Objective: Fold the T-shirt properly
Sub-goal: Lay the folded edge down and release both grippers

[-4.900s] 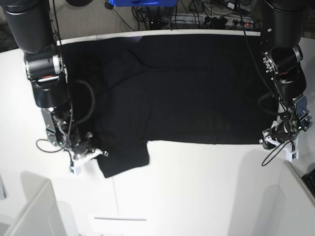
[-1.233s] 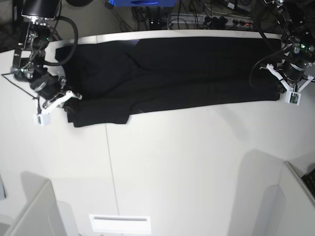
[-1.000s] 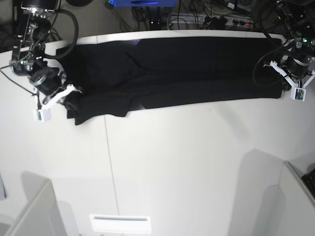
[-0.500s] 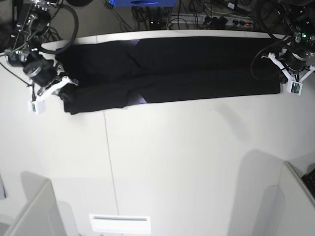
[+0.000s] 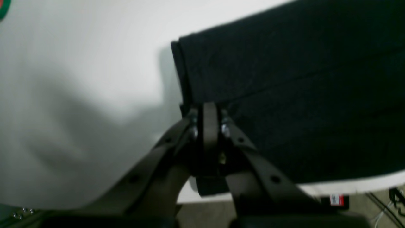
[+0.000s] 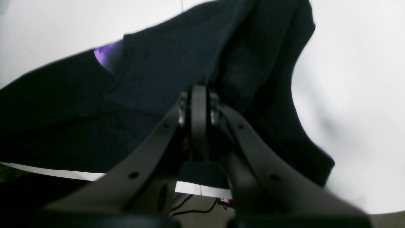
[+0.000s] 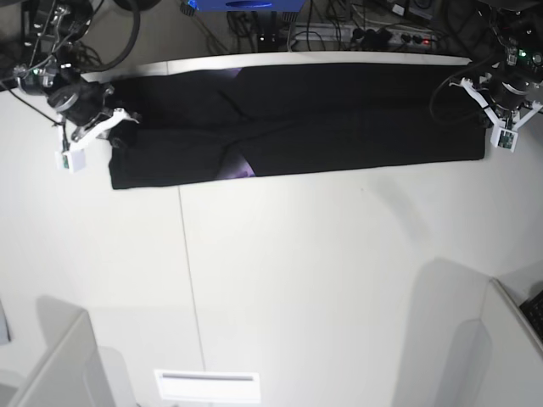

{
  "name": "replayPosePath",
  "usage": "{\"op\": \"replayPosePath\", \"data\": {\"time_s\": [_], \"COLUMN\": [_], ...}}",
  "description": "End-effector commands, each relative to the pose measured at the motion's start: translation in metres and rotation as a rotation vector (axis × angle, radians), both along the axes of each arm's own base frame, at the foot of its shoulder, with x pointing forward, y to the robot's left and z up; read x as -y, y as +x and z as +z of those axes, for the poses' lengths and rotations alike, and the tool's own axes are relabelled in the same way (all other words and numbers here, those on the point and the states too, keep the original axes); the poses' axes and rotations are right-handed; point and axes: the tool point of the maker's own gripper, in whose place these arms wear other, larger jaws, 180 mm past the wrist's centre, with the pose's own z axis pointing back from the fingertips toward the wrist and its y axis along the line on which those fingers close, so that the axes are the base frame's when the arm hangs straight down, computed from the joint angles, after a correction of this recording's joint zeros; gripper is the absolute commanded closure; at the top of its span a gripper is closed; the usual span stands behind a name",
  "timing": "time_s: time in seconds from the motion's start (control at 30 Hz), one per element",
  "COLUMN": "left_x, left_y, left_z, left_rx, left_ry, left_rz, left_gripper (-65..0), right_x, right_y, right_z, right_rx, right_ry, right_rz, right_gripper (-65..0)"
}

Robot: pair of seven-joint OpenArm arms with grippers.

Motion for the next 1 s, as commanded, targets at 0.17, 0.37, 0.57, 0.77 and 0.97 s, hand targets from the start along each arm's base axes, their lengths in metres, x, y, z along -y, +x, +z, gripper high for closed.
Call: {"op": "replayPosePath", "data": {"time_s": [0.17,0.37,0.57,0.77,0.97], "left_x": [-0.004,-0.006,-0.006,-0.006,-0.006], "left_y": [-0.002,-0.004,-0.012,-0.012,-0.012], "left_z": [0.007,0.004,0.001,0.0,-0.001], "left_rx": [0.006,-0.005,-0.027,-0.029,-0.03], "left_ry": [0.029,0.028,0.027,0.025,0.025], "left_rz": [-0.015,-0.01,-0.007,-0.005,-0.003], "left_gripper": [0.0,0.0,0.0,0.0,0.0], "right_x": [0.003,0.005,0.007,0.01,0.009], "right_y": [-0.001,-0.002,-0.012,-0.021,-0.022], "right_z": [0.005,0.003,-0.009,-0.025,-0.026], "right_rx": [0.02,0.012,-0.036,-0.087,-0.094], "right_ry": [-0.011,-0.015,-0.005,0.013,0.015], "right_rz": [0.0,-0.005,-0.016,-0.034,-0.033], "right_gripper": [0.0,0.0,0.0,0.0,0.0]}}
